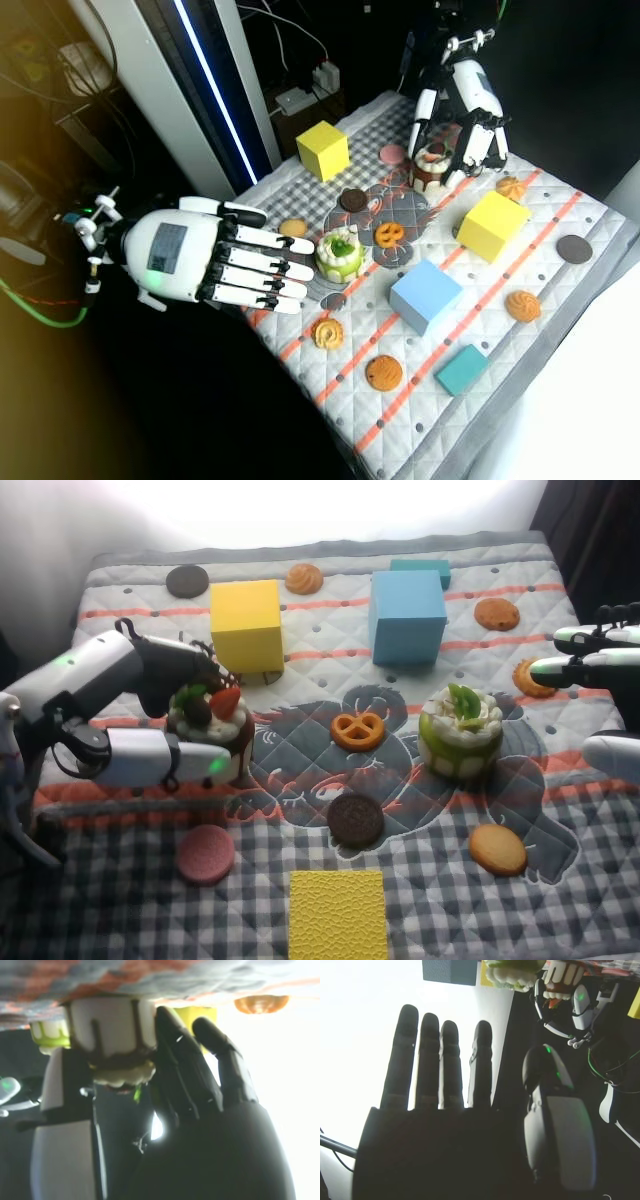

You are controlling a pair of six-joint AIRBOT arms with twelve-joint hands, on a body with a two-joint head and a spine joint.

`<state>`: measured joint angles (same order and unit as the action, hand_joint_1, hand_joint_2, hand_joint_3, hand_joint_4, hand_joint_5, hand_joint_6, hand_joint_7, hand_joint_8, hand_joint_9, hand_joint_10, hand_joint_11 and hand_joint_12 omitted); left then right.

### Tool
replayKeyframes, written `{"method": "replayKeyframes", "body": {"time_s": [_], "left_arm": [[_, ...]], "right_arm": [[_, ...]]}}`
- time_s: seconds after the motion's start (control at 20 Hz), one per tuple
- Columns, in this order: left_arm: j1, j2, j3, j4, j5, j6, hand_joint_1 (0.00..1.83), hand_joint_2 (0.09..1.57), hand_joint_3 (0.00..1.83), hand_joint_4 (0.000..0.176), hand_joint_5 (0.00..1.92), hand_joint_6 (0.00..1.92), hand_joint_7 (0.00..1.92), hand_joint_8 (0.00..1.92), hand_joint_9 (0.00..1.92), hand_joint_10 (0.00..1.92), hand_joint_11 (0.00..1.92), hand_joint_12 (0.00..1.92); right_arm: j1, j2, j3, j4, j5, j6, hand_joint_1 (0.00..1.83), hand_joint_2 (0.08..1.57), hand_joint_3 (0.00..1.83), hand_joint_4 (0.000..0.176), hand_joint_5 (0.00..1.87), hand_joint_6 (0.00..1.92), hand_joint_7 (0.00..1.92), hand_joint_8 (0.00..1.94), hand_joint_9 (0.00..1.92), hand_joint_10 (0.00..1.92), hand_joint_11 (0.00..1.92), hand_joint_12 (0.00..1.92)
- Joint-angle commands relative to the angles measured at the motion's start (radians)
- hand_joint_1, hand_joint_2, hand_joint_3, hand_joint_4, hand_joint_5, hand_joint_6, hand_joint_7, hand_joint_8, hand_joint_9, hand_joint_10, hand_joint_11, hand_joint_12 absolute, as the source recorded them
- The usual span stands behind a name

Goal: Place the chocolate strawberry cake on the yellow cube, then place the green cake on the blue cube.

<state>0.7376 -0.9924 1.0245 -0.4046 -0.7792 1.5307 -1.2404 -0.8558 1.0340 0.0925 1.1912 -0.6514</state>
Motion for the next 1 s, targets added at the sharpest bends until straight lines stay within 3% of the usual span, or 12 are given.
{"method": "replayKeyframes", "body": {"time_s": [0.0,0.1,0.2,0.35,0.4,0.45,0.55,0.6,0.65,0.8,0.85,0.95], "left_arm": [[-0.016,0.017,0.009,0.022,-0.155,-0.037,1.24,1.17,0.00,0.000,0.88,0.91,0.86,1.41,0.59,1.59,0.44,1.92],[-0.025,0.029,0.010,0.033,-0.202,-0.079,1.25,1.14,0.00,0.000,0.92,0.86,0.95,1.28,0.76,1.49,0.61,1.89],[-0.055,0.027,0.022,0.033,-0.222,-0.079,1.25,1.15,0.00,0.000,0.86,0.96,0.96,1.26,0.72,1.35,0.52,1.77],[-0.130,-0.008,0.076,0.032,-0.192,-0.079,1.24,1.15,0.00,0.000,0.83,1.03,0.99,1.18,0.73,1.16,0.43,1.54],[-0.174,-0.031,0.111,0.032,-0.155,-0.079,1.23,1.16,0.00,0.000,0.81,1.06,0.96,1.22,0.68,1.15,0.26,1.64],[-0.200,-0.044,0.133,0.033,-0.130,-0.079,1.23,1.17,0.00,0.000,0.82,1.05,0.94,1.27,0.66,1.25,0.22,1.78],[-0.267,-0.085,0.196,0.032,-0.059,-0.079,1.23,1.15,0.00,0.000,0.85,1.02,0.96,1.22,0.75,1.21,0.53,1.63],[-0.288,-0.109,0.230,0.027,-0.025,-0.079,1.24,1.14,0.00,0.000,0.88,0.96,0.98,1.19,0.79,1.21,0.67,1.58],[-0.303,-0.130,0.262,0.022,0.007,-0.079,1.24,1.13,0.00,0.000,0.90,0.93,0.99,1.18,0.79,1.22,0.69,1.57],[-0.332,-0.178,0.338,0.018,0.101,-0.079,1.25,1.13,0.00,0.000,0.93,0.87,0.97,1.23,0.69,1.32,0.53,1.70],[-0.334,-0.188,0.356,0.016,0.127,-0.078,1.24,1.14,0.00,0.000,0.92,0.88,0.95,1.25,0.66,1.29,0.45,1.69],[-0.334,-0.197,0.370,0.000,0.151,-0.049,1.26,1.12,0.00,0.000,0.92,0.87,1.01,1.18,0.70,1.25,0.35,1.71]], "right_arm": [[0.000,-0.001,-0.001,0.015,0.121,0.009,0.31,1.28,0.00,0.119,0.52,0.00,0.39,0.00,0.43,0.02,0.42,0.24],[0.000,-0.002,-0.001,0.015,0.121,0.009,0.34,1.28,0.00,0.116,0.53,0.00,0.39,0.00,0.42,0.01,0.40,0.22],[0.000,-0.004,0.000,0.015,0.121,0.009,0.34,1.28,0.00,0.123,0.53,0.00,0.40,0.00,0.43,0.01,0.41,0.21],[0.000,-0.009,0.003,0.016,0.121,0.010,0.34,1.28,0.00,0.104,0.53,0.00,0.39,0.00,0.41,0.00,0.39,0.20],[0.001,-0.009,0.004,0.016,0.121,0.010,0.32,1.28,0.00,0.108,0.54,0.00,0.39,0.00,0.42,0.00,0.40,0.20],[0.001,-0.009,0.005,0.016,0.121,0.010,0.32,1.28,0.00,0.101,0.54,0.00,0.40,0.00,0.43,0.01,0.41,0.20],[0.002,-0.009,0.006,0.015,0.121,0.010,0.35,1.28,0.00,0.090,0.54,0.00,0.40,0.00,0.44,0.01,0.42,0.21],[0.003,-0.009,0.006,0.015,0.121,0.011,0.34,1.29,0.00,0.095,0.54,0.00,0.40,0.00,0.44,0.01,0.41,0.21],[0.003,-0.009,0.007,0.015,0.121,0.011,0.33,1.29,0.00,0.098,0.54,0.00,0.41,0.00,0.44,0.01,0.42,0.22],[0.005,-0.012,0.010,0.015,0.121,0.011,0.34,1.28,0.00,0.097,0.54,0.00,0.41,0.01,0.46,0.01,0.43,0.23],[0.006,-0.012,0.011,0.015,0.121,0.011,0.33,1.28,0.00,0.108,0.54,0.00,0.41,0.00,0.45,0.00,0.42,0.22],[0.006,-0.013,0.011,0.014,0.121,0.011,0.36,1.27,0.00,0.100,0.56,0.00,0.42,0.00,0.45,0.00,0.34,0.41]]}}
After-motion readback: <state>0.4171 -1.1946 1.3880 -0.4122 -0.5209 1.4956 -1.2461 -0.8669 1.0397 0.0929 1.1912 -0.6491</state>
